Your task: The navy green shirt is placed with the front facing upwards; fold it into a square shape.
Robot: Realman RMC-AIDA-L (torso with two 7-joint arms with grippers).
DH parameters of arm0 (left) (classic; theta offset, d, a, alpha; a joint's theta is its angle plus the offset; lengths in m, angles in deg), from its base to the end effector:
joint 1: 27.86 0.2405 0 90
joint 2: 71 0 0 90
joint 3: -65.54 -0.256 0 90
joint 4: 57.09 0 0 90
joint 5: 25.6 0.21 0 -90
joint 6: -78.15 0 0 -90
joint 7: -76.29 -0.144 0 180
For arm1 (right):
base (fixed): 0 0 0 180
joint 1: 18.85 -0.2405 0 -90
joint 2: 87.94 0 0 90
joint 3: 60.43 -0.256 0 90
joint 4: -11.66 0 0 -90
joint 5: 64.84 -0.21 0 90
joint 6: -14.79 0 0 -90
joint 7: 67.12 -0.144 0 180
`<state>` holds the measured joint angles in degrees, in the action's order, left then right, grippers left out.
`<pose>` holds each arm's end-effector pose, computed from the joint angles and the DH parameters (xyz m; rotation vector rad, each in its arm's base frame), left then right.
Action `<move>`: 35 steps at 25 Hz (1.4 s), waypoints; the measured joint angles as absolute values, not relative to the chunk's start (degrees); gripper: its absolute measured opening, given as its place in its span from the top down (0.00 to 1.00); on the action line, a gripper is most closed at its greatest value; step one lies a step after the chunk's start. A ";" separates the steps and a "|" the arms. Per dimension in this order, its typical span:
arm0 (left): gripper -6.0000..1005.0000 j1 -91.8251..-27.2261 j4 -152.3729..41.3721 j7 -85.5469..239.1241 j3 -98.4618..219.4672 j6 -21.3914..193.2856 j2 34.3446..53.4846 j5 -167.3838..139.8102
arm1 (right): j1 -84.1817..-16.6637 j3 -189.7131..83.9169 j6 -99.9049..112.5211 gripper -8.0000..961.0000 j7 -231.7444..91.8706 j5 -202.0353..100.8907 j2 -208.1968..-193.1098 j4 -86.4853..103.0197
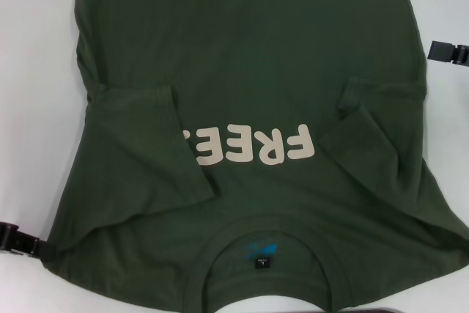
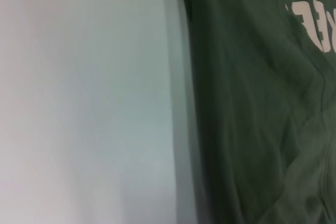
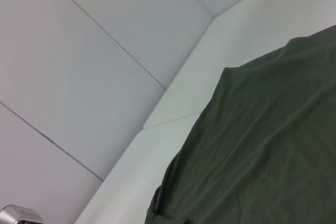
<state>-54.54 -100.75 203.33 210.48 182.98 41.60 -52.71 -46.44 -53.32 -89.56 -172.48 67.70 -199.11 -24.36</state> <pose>-0.3499 0.2532 0.0501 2.4316 1.9597 -0.1591 0.3295 0.2909 0.0895 -2.3423 1.4322 0.9099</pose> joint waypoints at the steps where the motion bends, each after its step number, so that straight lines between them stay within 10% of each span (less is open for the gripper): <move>1: 0.89 -54.52 -100.62 203.37 210.48 182.99 41.48 -52.73 | -46.44 -53.32 -89.55 0.38 -172.47 67.70 -199.11 -24.38; 35: 0.86 -55.14 -103.42 204.60 213.04 182.75 41.17 -52.98 | -46.44 -53.04 -89.77 0.37 -172.85 66.28 -198.56 -24.46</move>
<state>-55.14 -103.42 204.60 213.04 182.75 41.17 -52.98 -46.44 -53.04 -89.77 -172.85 66.28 -198.56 -24.46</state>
